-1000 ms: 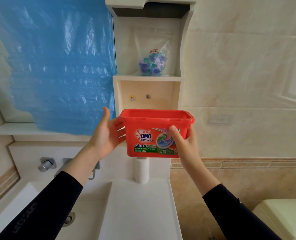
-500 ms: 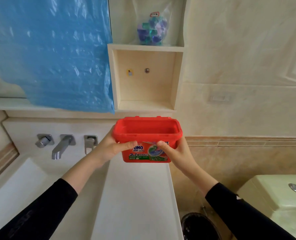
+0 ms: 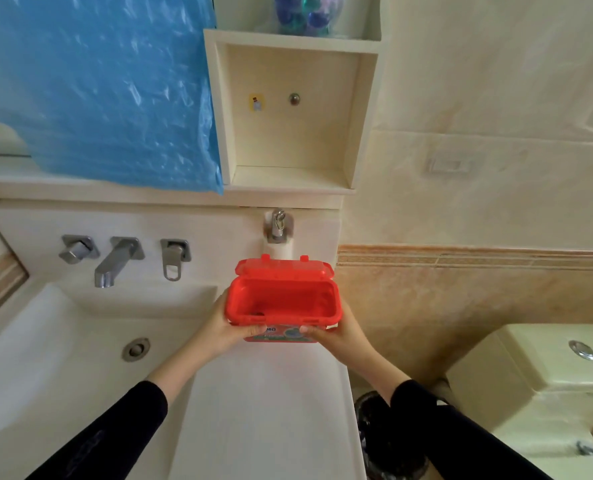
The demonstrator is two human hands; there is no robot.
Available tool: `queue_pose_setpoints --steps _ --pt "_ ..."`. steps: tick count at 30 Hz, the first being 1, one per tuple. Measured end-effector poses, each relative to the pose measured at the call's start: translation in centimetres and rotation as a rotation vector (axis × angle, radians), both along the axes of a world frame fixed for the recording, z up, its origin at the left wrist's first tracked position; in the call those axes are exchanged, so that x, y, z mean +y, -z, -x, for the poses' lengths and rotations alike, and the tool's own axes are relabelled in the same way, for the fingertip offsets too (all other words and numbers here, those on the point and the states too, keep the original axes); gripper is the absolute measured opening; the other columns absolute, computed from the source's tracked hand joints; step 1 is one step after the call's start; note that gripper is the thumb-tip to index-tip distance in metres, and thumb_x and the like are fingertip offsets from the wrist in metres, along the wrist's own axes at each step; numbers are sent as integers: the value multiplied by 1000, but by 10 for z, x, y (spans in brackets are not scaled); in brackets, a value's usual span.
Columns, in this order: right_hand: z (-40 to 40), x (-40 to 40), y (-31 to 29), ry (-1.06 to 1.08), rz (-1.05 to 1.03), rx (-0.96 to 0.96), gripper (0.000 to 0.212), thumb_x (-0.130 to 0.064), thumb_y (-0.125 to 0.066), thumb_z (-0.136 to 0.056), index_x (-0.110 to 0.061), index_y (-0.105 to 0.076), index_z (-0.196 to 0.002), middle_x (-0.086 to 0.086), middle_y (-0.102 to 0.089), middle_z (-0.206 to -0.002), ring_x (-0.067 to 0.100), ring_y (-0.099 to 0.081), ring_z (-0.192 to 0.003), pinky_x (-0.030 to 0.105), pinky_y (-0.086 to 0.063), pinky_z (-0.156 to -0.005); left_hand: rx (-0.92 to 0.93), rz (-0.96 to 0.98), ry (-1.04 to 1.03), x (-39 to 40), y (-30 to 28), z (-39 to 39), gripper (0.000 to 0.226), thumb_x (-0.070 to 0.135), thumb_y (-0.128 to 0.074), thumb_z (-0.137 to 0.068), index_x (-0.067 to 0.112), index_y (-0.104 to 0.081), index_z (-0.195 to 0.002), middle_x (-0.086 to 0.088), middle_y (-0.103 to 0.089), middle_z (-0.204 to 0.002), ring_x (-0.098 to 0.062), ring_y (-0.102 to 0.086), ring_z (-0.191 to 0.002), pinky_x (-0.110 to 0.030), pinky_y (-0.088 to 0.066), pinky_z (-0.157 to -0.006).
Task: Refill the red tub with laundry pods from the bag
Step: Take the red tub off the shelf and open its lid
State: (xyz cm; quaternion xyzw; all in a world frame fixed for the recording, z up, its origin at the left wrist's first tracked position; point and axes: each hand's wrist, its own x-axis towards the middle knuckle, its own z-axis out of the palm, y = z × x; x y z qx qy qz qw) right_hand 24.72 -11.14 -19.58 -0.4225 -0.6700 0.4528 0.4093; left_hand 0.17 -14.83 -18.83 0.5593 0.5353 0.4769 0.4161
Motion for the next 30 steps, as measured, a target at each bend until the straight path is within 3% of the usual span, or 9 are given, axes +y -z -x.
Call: queue_pose_setpoints --steps 3,7,10,12,16,20,24,27,30 --pt "1 0 20 14 101 -31 59 -17 -87 -72 -23 -55 -121 12 -65 -119 16 -65 -105 26 -53 -86 -8 37 6 -2 17 1 86 43 -91 -47 31 -49 -121 3 -65 -118 -5 -65 -105 -20 -51 -84" --pt "0 3 34 19 169 -73 56 -14 -86 -73 -19 -56 -121 6 -70 -111 4 -67 -94 13 -50 -77 5 64 -4 0 37 2 87 36 -89 -53 32 -47 -129 5 -65 -124 -14 -62 -114 -36 -50 -95" --pt "0 2 41 18 192 -88 54 -15 -86 -73 -19 -57 -119 3 -71 -109 8 -67 -95 15 -51 -77 1 104 -15 -2 48 2 87 43 -90 -51 39 -47 -127 13 -67 -121 -10 -63 -112 -32 -51 -92" --pt "0 0 46 10 211 -94 50 -14 -85 -74 -25 -58 -114 -2 -71 -106 2 -67 -92 16 -53 -76 -10 136 -25 -3 57 2 88 45 -89 -50 40 -47 -127 13 -67 -120 -9 -63 -111 -31 -51 -91" --pt "-1 -4 58 14 226 -90 48 -11 -83 -77 -35 -55 -107 -9 -68 -105 -7 -65 -90 9 -50 -72 -33 197 -50 -5 76 3 73 28 -87 -58 31 -49 -121 4 -63 -121 -19 -60 -116 -28 -51 -91" --pt "-5 -4 71 -18 286 -124 62 -13 -84 -75 -30 -48 -123 1 -59 -124 14 -60 -111 13 -51 -75 23 217 -22 -11 85 7 73 20 -80 -65 17 -45 -129 3 -58 -127 -17 -54 -122 -24 -45 -96" --pt "-22 1 78 -45 309 -352 90 -15 -81 -76 -25 -29 -148 0 -40 -134 20 -48 -121 28 -48 -92 115 219 61 -18 82 19 75 14 -76 -65 26 -40 -129 9 -50 -130 2 -51 -118 -12 -41 -91" --pt "-37 9 70 -91 289 -532 79 -3 -66 -85 -18 -25 -151 8 -33 -143 24 -42 -131 36 -39 -109 184 281 -37 -19 79 35 77 3 -77 -73 11 -37 -138 -1 -45 -135 -16 -48 -118 -27 -40 -96" --pt "-46 20 46 -7 236 -507 53 7 -54 -87 -9 -47 -137 14 -48 -138 28 -54 -122 32 -45 -101 234 290 -173 -13 64 53 39 5 -71 -82 13 -58 -119 -6 -63 -116 -24 -62 -99 -31 -49 -84"
